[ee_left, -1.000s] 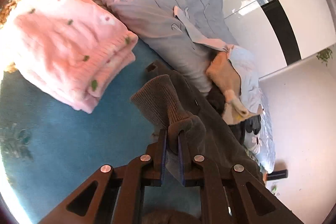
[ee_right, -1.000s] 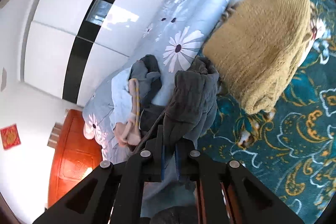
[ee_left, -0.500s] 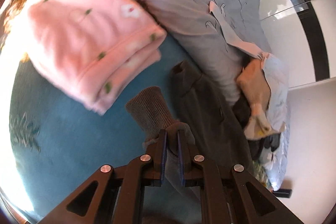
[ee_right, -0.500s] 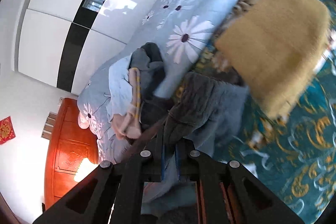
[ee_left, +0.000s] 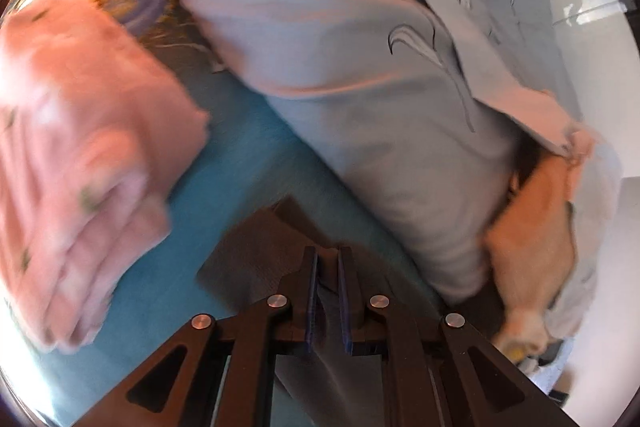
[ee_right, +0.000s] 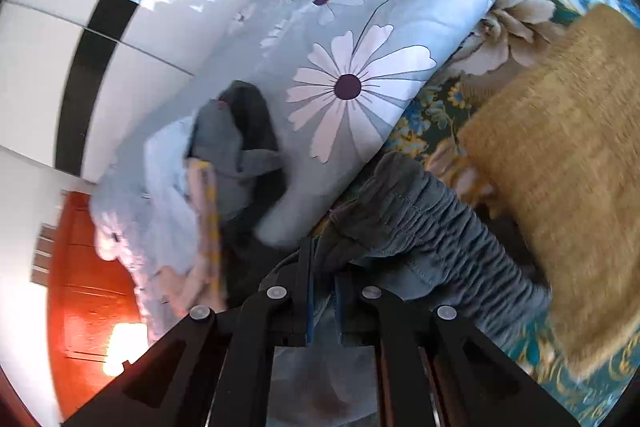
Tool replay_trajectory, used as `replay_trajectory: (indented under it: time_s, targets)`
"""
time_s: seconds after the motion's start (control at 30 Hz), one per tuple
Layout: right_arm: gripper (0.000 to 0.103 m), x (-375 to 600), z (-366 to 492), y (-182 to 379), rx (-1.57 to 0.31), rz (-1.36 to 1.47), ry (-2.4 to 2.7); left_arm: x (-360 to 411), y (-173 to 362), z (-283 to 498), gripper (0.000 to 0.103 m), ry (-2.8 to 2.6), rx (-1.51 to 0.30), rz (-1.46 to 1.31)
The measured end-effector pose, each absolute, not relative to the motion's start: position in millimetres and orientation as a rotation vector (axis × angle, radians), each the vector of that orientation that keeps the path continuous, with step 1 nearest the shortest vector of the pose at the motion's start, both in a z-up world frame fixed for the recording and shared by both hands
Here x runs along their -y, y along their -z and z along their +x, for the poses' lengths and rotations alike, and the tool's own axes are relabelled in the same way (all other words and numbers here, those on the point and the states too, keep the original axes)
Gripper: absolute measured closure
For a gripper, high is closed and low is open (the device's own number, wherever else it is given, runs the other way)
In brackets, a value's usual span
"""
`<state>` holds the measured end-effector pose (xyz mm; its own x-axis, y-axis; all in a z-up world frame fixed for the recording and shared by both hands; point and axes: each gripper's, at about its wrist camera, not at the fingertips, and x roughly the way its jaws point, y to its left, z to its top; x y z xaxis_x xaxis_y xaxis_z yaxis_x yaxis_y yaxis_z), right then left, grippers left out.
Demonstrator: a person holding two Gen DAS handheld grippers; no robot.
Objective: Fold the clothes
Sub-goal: 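Regrasp the grey sweatpants cuff with the left gripper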
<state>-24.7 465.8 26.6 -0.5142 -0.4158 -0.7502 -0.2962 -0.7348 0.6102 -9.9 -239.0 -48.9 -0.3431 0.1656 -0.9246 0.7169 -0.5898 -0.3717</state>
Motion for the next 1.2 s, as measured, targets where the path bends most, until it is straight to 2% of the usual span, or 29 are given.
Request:
replay_trajectory:
  time_s: [0.13, 0.33, 0.4, 0.43, 0.47, 0.53, 0.57, 0.67, 0.77, 0.9, 1.1, 1.2]
  targets:
    - [0.095, -463.7, -47.7, -6.0, 1.091, 1.587, 2.454, 238.9, 70.3, -44.0, 0.092, 1.977, -1.112, 1.537]
    - [0.093, -457.2, -54.4, 4.9, 1.032, 1.607, 2.473, 235.6, 54.4, -20.3, 0.089, 2.141, -1.146, 1.501]
    - [0.091, -456.9, -51.2, 1.0, 1.024, 1.576, 2.474, 235.1, 42.2, -0.1, 0.074, 2.198, -1.147, 1.448]
    - [0.084, -456.7, -49.5, -1.2, 1.020, 1.559, 2.474, 233.8, 37.8, 9.5, 0.061, 2.221, -1.143, 1.425]
    - [0.077, -455.1, -47.2, -4.9, 1.006, 1.536, 2.472, 232.0, 35.0, 19.4, 0.054, 2.240, -1.131, 1.408]
    - [0.050, -451.0, -41.4, -13.9, 0.972, 1.475, 2.469, 229.2, 35.4, 37.7, 0.052, 2.258, -1.083, 1.408]
    - [0.047, -449.6, -35.7, -20.7, 0.949, 1.440, 2.478, 227.8, 35.6, 46.8, 0.051, 2.267, -1.059, 1.408]
    - [0.046, -447.0, -16.7, -39.8, 0.899, 1.350, 2.501, 227.4, 54.4, 68.6, 0.050, 2.221, -1.047, 1.440]
    - [0.043, -451.4, 17.2, -45.1, 0.943, 1.311, 2.469, 227.6, 77.6, 81.2, 0.050, 2.170, -1.112, 1.454]
    - [0.042, -455.5, 58.6, -24.6, 0.967, 1.395, 2.434, 229.8, 99.3, 82.4, 0.049, 2.147, -1.192, 1.399]
    - [0.041, -476.3, 85.1, 25.3, 1.194, 1.502, 2.378, 230.2, 120.6, 78.7, 0.049, 2.131, -1.275, 1.329]
    - [0.038, -485.7, 77.1, 36.8, 1.331, 1.432, 2.390, 226.4, 120.0, 71.8, 0.049, 2.156, -1.213, 1.330]
